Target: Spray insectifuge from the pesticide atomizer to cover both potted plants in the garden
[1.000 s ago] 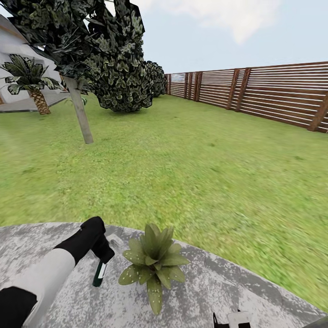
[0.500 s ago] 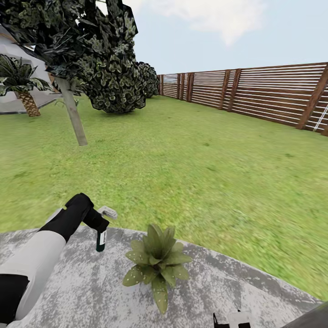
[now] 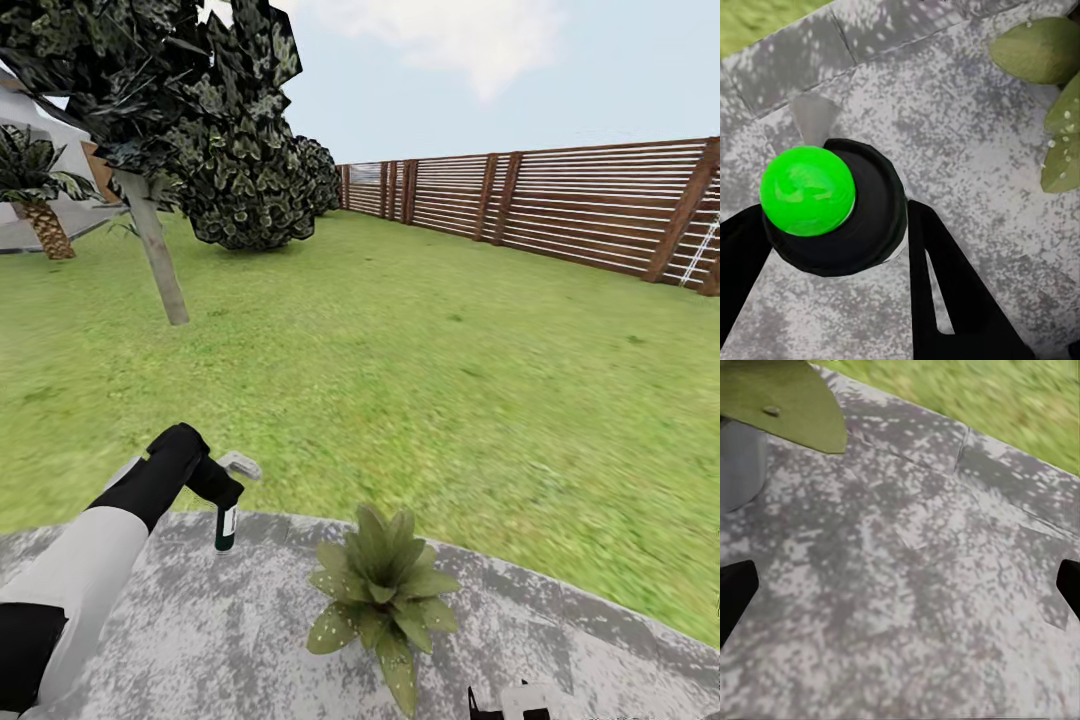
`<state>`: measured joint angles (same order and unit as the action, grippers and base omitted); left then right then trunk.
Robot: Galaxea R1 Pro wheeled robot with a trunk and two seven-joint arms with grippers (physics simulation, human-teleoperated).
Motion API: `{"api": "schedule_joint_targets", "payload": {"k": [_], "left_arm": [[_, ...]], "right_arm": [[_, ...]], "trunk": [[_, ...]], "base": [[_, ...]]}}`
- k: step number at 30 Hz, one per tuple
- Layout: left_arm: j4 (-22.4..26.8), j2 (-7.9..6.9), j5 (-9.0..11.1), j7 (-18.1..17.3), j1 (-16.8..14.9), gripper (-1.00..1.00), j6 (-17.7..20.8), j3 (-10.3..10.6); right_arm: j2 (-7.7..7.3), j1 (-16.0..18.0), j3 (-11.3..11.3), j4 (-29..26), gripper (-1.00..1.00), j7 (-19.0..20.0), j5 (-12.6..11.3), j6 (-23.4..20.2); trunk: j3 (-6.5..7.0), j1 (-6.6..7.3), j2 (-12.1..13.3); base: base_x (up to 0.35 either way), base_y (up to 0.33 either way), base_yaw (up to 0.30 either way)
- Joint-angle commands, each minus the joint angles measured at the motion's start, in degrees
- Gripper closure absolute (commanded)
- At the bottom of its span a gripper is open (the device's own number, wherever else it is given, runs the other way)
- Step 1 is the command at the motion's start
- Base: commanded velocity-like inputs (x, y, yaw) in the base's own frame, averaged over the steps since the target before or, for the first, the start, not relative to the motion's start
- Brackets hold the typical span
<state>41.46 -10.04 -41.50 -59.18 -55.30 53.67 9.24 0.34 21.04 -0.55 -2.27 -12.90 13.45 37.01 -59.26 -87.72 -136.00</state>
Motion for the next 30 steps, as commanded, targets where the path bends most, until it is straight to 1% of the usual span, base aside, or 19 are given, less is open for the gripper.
{"api": "schedule_joint_targets", "payload": {"k": [1, 5, 18, 30], "left_arm": [[0.11, -0.06, -0.51, -0.59, 0.00, 1.00, 0.20, 0.19], [0.11, 0.02, -0.51, -0.59, 0.01, 1.00, 0.29, 0.54], [0.11, -0.06, -0.51, -0.59, 0.01, 1.00, 0.30, 0.22], [0.11, 0.02, -0.51, -0.59, 0.01, 1.00, 0.30, 0.17]], "right_arm": [[0.02, 0.05, -0.05, 0.08, -1.00, -0.55, 0.60, 0.08], [0.02, 0.05, -0.06, 0.08, -1.00, -0.55, 0.61, 0.08], [0.02, 0.05, -0.05, 0.08, -1.00, -0.55, 0.61, 0.08], [0.02, 0.05, -0.02, 0.08, -1.00, -0.55, 0.61, 0.08]], "trunk": [[-0.03, 0.00, -0.02], [0.05, 0.00, -0.02], [0.35, 0.00, -0.02], [0.62, 0.00, -0.02]], "base": [[0.055, 0.329, -0.257], [0.015, 0.242, -0.258], [0.000, 0.022, -0.259], [0.000, 0.284, -0.259]]}}
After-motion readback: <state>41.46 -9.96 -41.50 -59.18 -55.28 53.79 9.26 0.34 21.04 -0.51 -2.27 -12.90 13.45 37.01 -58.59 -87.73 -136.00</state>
